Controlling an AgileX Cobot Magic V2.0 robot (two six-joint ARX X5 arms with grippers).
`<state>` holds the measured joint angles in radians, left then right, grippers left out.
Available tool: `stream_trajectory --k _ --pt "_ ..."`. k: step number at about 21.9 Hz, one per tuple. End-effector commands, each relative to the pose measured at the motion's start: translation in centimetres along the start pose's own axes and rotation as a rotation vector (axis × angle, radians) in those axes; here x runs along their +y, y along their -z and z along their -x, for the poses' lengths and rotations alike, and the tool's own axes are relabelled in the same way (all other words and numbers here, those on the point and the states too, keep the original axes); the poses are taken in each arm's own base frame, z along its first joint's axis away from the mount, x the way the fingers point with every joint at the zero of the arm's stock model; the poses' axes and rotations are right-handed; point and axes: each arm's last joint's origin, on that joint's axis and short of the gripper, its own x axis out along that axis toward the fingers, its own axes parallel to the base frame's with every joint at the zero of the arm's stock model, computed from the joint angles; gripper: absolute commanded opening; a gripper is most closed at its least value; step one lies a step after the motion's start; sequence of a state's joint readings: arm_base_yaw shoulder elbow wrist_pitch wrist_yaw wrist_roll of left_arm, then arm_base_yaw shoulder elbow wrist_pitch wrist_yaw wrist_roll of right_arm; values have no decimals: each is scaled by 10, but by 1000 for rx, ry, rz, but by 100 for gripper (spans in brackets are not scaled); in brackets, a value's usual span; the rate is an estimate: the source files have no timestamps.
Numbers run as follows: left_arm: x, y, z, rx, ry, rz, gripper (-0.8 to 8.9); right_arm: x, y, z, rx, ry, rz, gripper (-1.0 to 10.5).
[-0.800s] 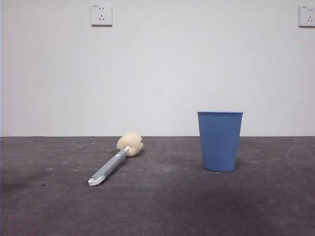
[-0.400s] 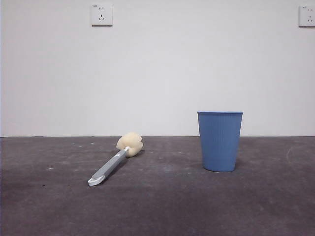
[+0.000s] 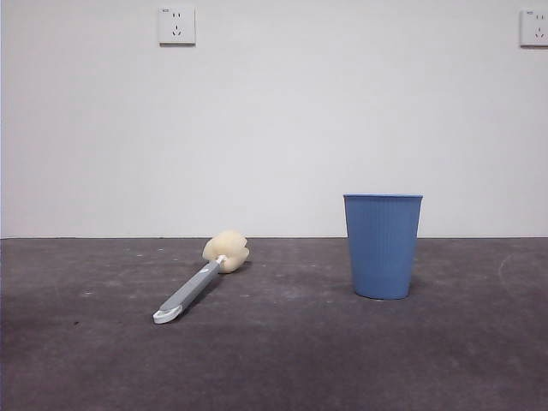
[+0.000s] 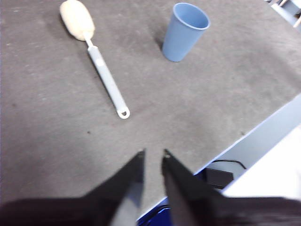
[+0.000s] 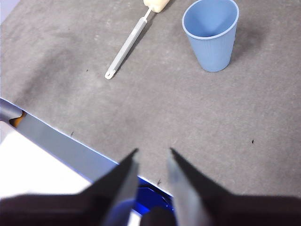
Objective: Pick up the cup brush,pick up the cup,insert the brush into the cup,clean the cup,put the cup brush back,put the cup back to the fixed position on the table
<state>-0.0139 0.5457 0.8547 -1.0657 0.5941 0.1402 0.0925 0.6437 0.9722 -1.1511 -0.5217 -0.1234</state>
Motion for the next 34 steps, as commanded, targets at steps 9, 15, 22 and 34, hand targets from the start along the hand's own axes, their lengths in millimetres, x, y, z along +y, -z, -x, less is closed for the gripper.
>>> stream_trajectory --k 9,15,22,34 --pt "3 -4 -3 11 -17 23 500 0 -1 1 -6 3 -16 569" --pt "11 -17 -12 -27 -21 57 500 0 -1 1 -6 3 -16 567" --pt "21 -36 -42 11 -18 73 500 0 -1 1 -6 3 -23 567" --pt "-2 -56 -206 199 -240 10 499 -1 -2 -1 3 2 -38 567"
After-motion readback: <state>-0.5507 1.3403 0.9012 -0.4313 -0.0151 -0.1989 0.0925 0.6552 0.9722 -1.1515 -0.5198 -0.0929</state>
